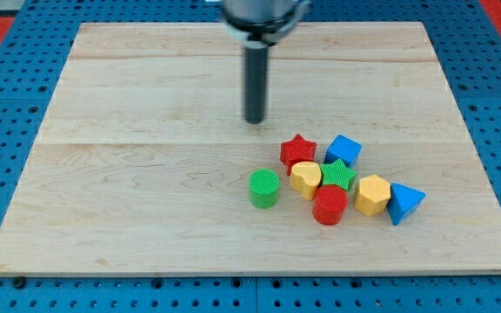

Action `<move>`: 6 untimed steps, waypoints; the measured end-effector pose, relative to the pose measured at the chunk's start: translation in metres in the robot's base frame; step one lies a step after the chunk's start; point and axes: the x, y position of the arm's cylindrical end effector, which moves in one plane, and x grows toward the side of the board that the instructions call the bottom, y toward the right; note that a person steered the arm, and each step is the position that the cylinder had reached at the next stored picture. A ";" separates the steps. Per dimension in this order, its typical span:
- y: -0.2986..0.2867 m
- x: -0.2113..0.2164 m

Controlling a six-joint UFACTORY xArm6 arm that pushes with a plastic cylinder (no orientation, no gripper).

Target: Push the green circle into the group of blocks

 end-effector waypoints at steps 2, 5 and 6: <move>-0.035 0.090; 0.033 0.112; -0.017 0.112</move>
